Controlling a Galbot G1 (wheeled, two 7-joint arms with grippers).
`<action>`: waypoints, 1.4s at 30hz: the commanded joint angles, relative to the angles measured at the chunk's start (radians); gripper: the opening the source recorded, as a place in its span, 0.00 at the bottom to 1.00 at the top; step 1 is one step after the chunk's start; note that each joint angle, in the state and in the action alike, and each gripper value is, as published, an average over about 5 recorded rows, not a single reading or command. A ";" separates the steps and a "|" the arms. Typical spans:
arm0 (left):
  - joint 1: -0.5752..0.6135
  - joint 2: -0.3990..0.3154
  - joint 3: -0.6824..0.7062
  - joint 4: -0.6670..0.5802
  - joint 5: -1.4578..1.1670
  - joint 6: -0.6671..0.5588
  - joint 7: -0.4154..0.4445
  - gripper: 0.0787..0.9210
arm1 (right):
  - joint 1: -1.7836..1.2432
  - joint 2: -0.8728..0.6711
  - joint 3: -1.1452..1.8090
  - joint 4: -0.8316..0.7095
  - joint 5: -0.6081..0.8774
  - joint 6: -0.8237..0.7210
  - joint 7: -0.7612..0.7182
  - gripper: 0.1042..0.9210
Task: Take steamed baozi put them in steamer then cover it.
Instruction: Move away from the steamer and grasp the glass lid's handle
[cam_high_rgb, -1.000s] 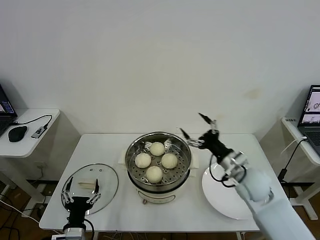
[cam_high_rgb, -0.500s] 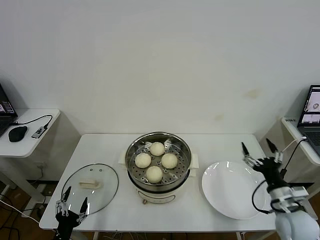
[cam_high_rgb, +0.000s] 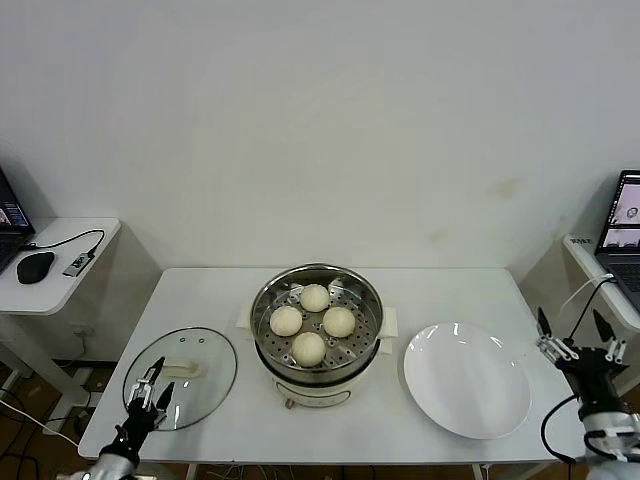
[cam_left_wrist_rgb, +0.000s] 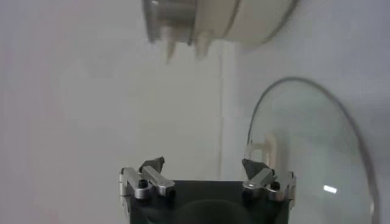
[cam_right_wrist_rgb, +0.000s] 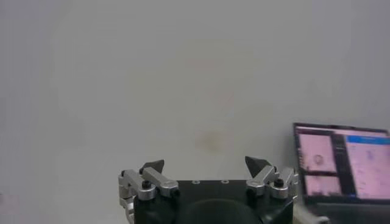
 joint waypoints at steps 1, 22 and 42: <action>-0.175 0.087 0.047 0.195 0.114 -0.011 0.026 0.88 | -0.054 0.039 0.053 0.032 0.010 -0.008 0.008 0.88; -0.357 0.080 0.135 0.291 0.080 -0.030 0.042 0.88 | -0.067 0.049 0.030 0.044 0.016 -0.010 -0.002 0.88; -0.374 0.048 0.165 0.374 -0.006 -0.038 0.056 0.69 | -0.064 0.053 -0.002 0.041 -0.003 -0.009 -0.010 0.88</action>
